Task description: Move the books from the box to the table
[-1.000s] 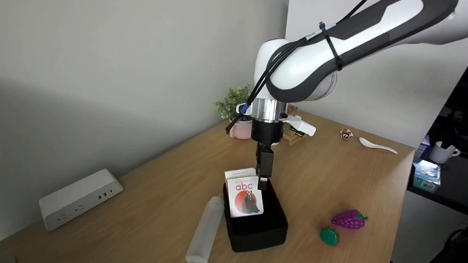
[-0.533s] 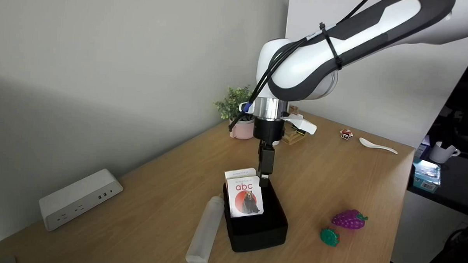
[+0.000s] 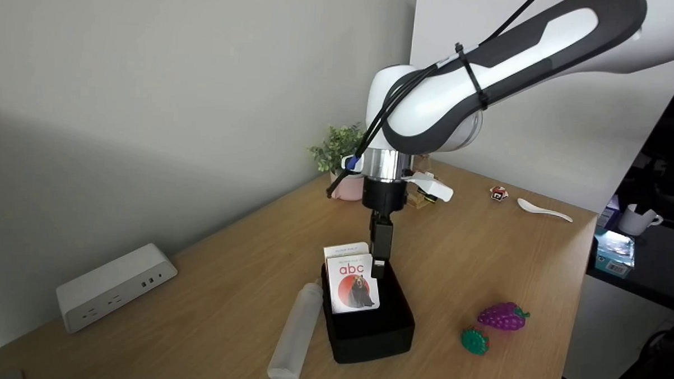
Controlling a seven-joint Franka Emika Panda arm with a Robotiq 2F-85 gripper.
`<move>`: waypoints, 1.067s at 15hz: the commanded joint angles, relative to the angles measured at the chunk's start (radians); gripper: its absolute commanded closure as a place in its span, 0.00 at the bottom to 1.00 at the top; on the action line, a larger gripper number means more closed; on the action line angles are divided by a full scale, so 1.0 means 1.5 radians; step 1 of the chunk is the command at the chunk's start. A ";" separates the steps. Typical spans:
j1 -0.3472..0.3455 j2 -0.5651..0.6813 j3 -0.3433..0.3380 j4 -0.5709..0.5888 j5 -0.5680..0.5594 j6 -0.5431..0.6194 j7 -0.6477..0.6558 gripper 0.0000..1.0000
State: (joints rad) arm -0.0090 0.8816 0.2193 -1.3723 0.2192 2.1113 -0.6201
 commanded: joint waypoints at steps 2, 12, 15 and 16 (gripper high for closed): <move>-0.006 0.041 0.016 0.048 -0.003 -0.026 -0.002 0.00; -0.009 0.064 0.023 0.083 0.001 -0.045 -0.006 0.55; -0.010 0.064 0.023 0.085 0.002 -0.045 -0.007 0.77; -0.010 0.063 0.023 0.085 0.002 -0.045 -0.007 0.83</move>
State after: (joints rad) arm -0.0091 0.9548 0.2331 -1.2816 0.2200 2.0726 -0.6206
